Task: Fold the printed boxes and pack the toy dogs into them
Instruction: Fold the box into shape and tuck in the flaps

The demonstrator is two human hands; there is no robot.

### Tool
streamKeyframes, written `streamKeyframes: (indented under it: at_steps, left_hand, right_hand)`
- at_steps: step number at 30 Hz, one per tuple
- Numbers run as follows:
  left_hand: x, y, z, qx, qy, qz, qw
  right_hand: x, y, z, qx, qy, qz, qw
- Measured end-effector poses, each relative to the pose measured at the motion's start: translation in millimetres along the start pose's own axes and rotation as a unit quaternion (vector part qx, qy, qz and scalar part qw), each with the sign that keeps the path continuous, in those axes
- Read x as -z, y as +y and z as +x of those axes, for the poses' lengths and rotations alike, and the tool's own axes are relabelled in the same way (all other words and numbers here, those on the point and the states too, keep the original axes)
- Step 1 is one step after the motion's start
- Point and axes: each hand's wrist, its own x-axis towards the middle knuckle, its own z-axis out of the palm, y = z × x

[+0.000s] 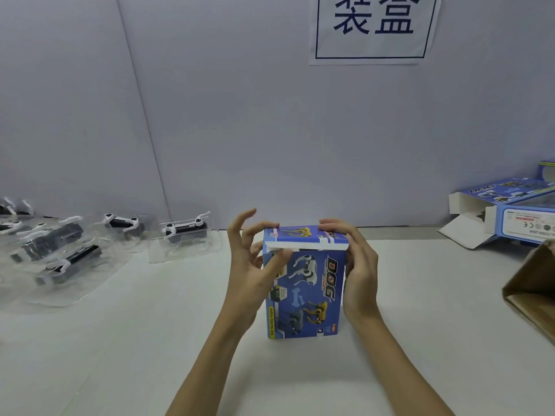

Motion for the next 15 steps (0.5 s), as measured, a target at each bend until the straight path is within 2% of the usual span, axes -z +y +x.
streamKeyframes:
  at_steps: [4,10,13,15]
  left_hand:
    - [5,-4,-1,-0.004,-0.021,0.079,0.997]
    - [-5,-15,-4,-0.015,-0.010,0.042,0.999]
    - [-12,-23,-10,-0.059,0.026,0.059,0.996]
    - [-17,-24,-12,-0.048,0.052,0.048,0.996]
  right_hand:
    - [4,4,2,-0.009,-0.002,-0.017,1.000]
    - [-4,-1,-1,-0.016,-0.007,-0.026,1.000]
    - [-5,-1,-6,-0.011,-0.042,-0.051,0.998]
    - [-6,0,-10,-0.005,-0.060,-0.078,0.995]
